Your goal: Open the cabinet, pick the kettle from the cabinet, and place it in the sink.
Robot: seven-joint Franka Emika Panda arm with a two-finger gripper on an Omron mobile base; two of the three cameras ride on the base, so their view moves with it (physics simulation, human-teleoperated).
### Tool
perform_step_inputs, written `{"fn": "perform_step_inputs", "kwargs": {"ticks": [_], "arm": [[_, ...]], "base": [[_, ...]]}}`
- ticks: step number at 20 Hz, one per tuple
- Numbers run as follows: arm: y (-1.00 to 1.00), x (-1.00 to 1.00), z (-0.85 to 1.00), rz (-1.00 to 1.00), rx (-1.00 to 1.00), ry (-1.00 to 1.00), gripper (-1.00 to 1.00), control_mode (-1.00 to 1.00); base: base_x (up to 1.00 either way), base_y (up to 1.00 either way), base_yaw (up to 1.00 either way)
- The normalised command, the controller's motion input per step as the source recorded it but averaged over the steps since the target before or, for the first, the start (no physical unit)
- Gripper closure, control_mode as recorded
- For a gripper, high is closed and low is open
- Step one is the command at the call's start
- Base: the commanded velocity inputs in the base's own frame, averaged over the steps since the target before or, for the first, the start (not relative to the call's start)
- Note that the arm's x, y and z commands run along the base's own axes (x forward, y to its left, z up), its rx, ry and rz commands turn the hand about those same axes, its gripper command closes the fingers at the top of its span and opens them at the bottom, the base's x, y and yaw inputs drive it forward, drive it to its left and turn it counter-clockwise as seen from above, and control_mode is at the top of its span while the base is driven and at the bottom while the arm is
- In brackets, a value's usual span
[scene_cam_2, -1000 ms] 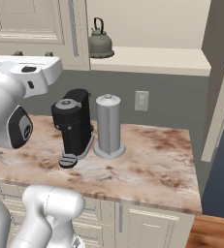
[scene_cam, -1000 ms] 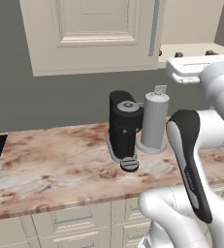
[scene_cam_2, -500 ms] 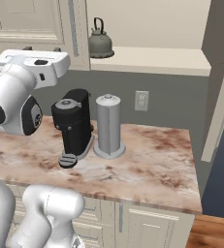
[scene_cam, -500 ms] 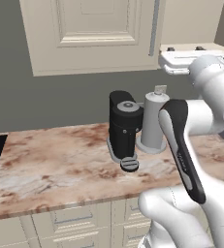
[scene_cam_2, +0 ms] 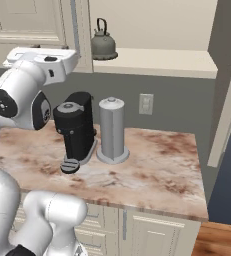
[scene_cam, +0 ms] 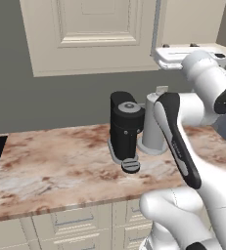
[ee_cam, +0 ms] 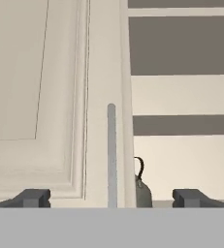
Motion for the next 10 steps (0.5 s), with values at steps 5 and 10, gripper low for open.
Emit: {"fn": "perform_step_inputs", "kwargs": {"ticks": [5, 10], "arm": [[0.0, 0.38, 0.0, 0.0, 0.0, 0.0, -1.0, -1.0], [0.0, 0.42, 0.0, 0.0, 0.0, 0.0, -1.0, -1.0]], "base": [[0.0, 0.0, 0.0], [0.0, 0.0, 0.0]]}}
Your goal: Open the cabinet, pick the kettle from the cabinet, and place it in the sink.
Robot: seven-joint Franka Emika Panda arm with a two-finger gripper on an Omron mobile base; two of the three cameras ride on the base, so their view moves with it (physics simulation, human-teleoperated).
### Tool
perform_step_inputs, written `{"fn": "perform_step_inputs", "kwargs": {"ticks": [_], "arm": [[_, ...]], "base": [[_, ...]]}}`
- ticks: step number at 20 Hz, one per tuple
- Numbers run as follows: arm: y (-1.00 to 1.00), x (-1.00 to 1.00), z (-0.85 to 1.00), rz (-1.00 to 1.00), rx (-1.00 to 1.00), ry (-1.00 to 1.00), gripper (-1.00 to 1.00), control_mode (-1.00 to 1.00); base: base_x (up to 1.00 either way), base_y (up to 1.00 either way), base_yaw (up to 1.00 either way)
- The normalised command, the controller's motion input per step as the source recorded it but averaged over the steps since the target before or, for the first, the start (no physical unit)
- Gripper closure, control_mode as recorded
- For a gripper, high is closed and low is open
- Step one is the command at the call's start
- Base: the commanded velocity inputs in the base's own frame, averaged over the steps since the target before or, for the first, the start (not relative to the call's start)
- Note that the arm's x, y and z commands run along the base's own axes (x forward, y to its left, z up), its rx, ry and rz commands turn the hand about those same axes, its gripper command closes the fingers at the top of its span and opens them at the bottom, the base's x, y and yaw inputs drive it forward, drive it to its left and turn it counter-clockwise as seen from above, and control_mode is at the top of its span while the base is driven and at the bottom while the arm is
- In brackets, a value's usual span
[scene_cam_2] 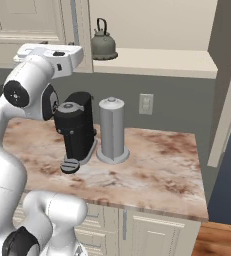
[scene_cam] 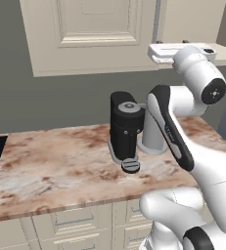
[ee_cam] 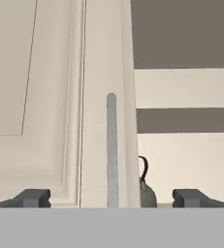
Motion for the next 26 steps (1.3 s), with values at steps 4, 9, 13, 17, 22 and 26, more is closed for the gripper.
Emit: {"fn": "perform_step_inputs", "kwargs": {"ticks": [4, 9, 13, 17, 22, 26], "arm": [[0.0, 0.46, 0.0, 0.0, 0.0, 0.0, -1.0, -1.0], [0.0, 0.44, 0.0, 0.0, 0.0, 0.0, -1.0, -1.0], [0.0, 0.44, 0.0, 0.0, 0.0, 0.0, -1.0, -1.0], [0.0, 0.46, 0.0, 0.0, 0.0, 0.0, -1.0, -1.0], [0.0, 0.43, 0.0, 0.0, 0.0, 0.0, -1.0, -1.0], [0.0, 0.43, 0.0, 0.0, 0.0, 0.0, -1.0, -1.0]], "base": [[0.0, 0.0, 0.0], [0.0, 0.0, 0.0], [0.0, 0.0, 0.0], [0.0, 0.0, 0.0], [0.0, 0.0, 0.0], [0.0, 0.0, 0.0]]}}
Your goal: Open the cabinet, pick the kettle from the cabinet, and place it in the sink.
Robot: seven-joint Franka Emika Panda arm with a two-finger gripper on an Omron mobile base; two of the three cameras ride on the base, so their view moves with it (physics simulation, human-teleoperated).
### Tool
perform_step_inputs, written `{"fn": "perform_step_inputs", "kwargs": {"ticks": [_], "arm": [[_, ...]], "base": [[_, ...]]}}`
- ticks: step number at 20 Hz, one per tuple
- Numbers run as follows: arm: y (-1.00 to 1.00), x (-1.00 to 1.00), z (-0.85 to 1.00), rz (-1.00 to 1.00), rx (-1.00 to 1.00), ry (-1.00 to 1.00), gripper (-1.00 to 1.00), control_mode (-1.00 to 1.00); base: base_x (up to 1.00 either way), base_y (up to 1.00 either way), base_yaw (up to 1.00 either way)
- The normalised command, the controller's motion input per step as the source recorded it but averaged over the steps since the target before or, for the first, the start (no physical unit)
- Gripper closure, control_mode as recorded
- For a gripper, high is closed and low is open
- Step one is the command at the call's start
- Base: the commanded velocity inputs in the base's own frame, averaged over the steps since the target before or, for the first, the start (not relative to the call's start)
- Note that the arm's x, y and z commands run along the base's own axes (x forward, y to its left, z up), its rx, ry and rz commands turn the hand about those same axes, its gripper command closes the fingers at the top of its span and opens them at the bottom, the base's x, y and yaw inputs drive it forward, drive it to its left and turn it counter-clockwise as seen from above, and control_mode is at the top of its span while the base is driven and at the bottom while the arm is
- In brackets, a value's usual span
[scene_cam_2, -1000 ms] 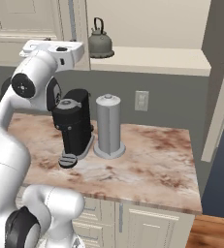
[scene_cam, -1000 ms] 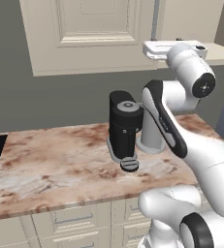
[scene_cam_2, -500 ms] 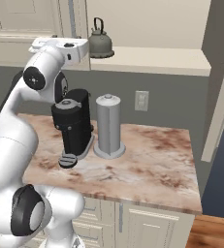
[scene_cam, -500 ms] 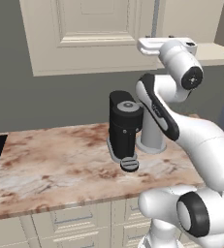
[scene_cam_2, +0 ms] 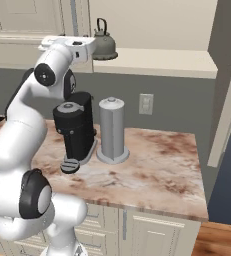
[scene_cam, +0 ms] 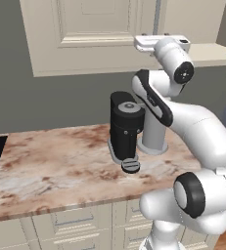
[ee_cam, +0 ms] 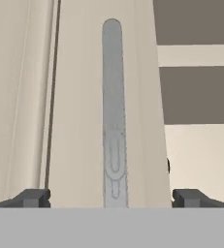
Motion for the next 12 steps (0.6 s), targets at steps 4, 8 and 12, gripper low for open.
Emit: {"fn": "perform_step_inputs", "kwargs": {"ticks": [4, 8, 12], "arm": [[0.0, 0.46, 0.0, 0.0, 0.0, 0.0, -1.0, -1.0], [0.0, 0.47, 0.0, 0.0, 0.0, 0.0, -1.0, -1.0], [0.0, 0.48, 0.0, 0.0, 0.0, 0.0, -1.0, -1.0]], "base": [[0.0, 0.0, 0.0], [0.0, 0.0, 0.0], [0.0, 0.0, 0.0]]}}
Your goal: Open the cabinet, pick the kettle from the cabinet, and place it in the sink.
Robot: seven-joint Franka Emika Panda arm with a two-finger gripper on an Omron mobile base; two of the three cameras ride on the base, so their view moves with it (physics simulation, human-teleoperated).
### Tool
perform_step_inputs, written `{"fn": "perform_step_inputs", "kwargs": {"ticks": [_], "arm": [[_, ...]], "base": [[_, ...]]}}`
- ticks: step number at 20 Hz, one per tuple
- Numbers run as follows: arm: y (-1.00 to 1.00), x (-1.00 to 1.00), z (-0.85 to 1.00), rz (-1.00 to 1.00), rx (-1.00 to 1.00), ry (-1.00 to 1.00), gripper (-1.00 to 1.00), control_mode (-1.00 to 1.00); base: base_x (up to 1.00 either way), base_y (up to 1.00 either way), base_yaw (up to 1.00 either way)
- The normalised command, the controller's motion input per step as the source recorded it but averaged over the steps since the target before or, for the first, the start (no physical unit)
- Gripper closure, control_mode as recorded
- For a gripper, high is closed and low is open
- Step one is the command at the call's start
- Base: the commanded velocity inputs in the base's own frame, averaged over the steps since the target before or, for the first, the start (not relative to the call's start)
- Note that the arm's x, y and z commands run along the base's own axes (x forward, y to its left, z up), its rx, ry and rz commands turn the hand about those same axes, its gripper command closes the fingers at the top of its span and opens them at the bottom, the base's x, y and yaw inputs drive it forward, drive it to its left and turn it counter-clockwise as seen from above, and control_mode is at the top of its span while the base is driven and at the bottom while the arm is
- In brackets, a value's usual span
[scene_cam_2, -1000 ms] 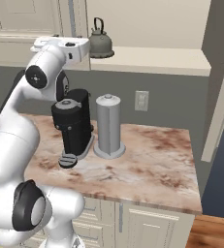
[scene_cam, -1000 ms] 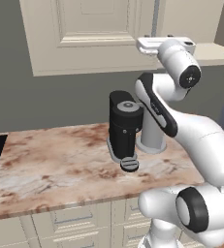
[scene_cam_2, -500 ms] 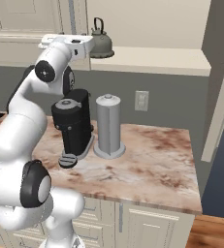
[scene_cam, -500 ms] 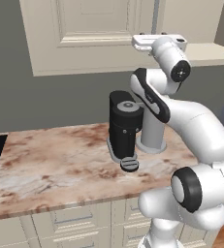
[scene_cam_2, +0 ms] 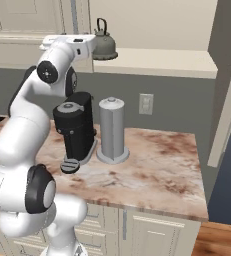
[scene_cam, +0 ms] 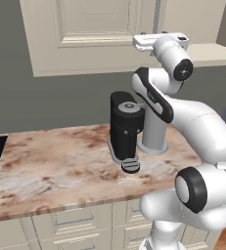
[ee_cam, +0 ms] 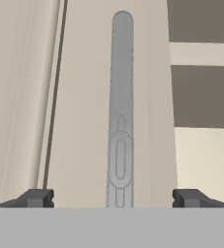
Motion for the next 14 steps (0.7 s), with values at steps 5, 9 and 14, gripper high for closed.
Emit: {"fn": "perform_step_inputs", "kwargs": {"ticks": [5, 9, 14], "arm": [[0.0, 0.49, 0.0, 0.0, 0.01, 0.04, 1.0, -1.0], [0.0, 0.51, -0.09, 0.0, 0.02, 0.15, 1.0, -1.0], [0.0, 0.47, -0.31, 0.0, 0.0, 0.22, 1.0, -1.0]], "base": [[0.0, 0.0, 0.0], [0.0, 0.0, 0.0], [0.0, 0.0, 0.0]]}}
